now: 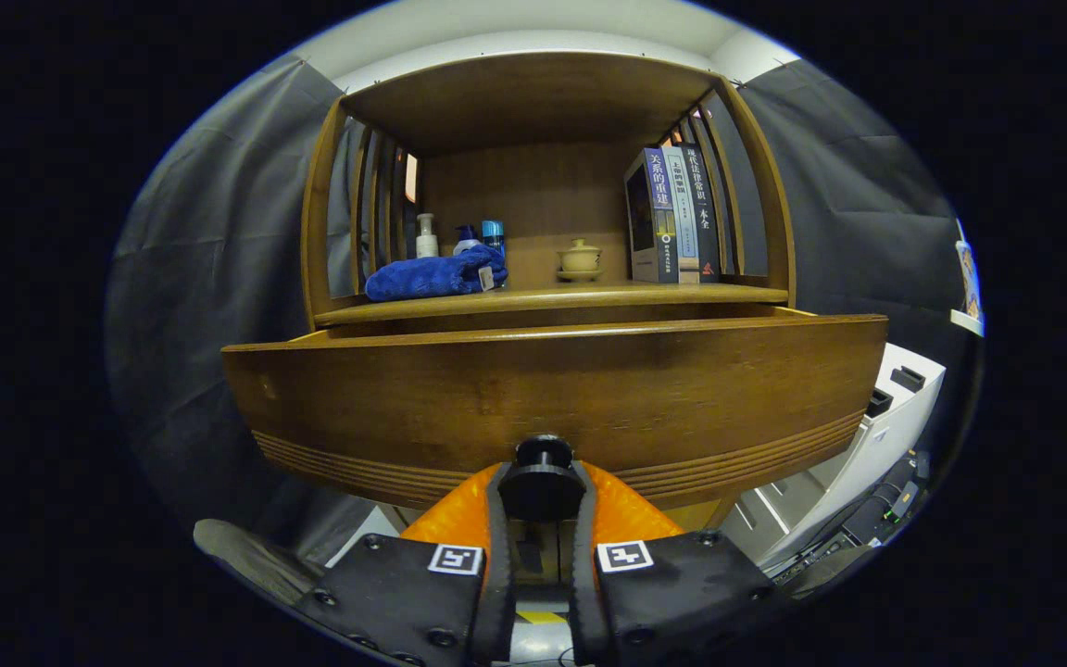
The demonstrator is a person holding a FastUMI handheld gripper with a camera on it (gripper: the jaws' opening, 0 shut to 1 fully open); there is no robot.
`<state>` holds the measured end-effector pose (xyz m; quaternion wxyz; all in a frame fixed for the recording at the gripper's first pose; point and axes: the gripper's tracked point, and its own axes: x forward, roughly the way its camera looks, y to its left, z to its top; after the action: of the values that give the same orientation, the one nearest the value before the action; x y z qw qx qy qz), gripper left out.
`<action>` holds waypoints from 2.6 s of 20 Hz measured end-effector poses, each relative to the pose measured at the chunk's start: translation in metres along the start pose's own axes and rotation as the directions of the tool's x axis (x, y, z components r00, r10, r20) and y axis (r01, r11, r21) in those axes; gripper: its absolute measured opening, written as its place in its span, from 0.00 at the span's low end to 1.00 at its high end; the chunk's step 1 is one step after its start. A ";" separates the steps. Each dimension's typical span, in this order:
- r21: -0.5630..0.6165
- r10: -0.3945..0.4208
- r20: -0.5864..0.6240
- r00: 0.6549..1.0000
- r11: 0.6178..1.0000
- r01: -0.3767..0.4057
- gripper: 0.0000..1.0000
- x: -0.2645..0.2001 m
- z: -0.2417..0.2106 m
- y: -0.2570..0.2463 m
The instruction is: Pull open the drawer, take out the items inside it, and place them on the countertop above the cabinet.
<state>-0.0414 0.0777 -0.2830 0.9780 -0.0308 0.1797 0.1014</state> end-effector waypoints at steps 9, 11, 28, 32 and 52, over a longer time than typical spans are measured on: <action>-0.028 -0.011 -0.015 1.000 1.000 0.011 0.32 -0.019 -0.014 0.003; -0.035 -0.012 -0.001 1.000 0.999 0.012 0.32 -0.021 -0.012 0.004; -0.043 -0.040 0.265 0.963 0.998 0.053 0.99 -0.073 0.122 -0.029; 0.003 0.014 0.358 0.934 1.000 -0.016 0.98 -0.074 0.208 -0.023; 0.077 0.081 -0.586 0.807 0.996 -0.044 0.99 0.103 0.063 -0.003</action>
<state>0.0751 0.1004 -0.2615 0.8711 -0.0256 0.4772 0.1135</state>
